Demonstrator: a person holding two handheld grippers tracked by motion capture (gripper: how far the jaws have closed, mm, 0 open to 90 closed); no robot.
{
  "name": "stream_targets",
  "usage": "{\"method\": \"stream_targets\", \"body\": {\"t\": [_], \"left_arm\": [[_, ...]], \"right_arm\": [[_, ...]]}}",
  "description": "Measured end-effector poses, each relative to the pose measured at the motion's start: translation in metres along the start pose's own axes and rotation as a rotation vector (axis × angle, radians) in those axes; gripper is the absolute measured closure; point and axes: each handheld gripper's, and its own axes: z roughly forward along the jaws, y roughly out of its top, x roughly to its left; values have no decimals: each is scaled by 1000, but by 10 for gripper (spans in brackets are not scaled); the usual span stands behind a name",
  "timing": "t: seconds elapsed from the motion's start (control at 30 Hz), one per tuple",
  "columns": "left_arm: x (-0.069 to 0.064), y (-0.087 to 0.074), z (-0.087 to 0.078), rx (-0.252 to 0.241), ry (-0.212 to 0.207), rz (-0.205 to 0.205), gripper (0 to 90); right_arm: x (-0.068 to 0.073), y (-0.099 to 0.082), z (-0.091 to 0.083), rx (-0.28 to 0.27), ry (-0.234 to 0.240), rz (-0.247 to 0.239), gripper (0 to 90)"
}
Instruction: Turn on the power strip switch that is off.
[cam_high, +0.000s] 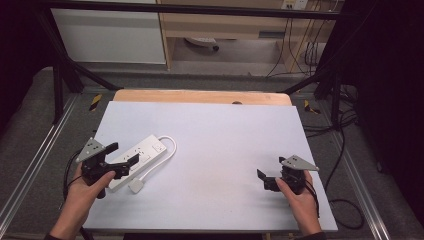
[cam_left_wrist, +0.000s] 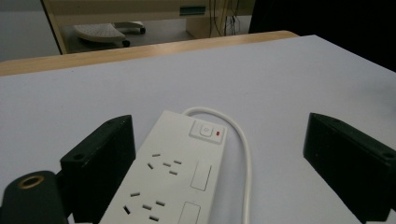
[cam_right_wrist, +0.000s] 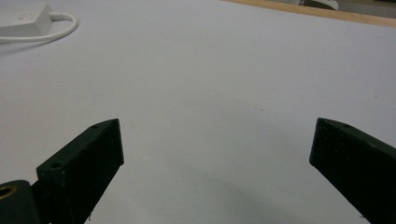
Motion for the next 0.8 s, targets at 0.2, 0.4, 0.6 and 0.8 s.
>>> {"method": "stream_targets", "body": {"t": [0.2,0.4,0.6,0.8], "left_arm": [[1,1,4,0,3,3,91],[0,2,6,-3,4,3,75],[1,2,8,-9,1,5,58],[2,4,11,-12,0,13,55]], "right_arm": [[1,0,0,1,1,-6,33],[1,0,0,4,-2,-8,32],[1,0,1,6,-1,-14,31],[1,0,0,3,0,-12,30]]}}
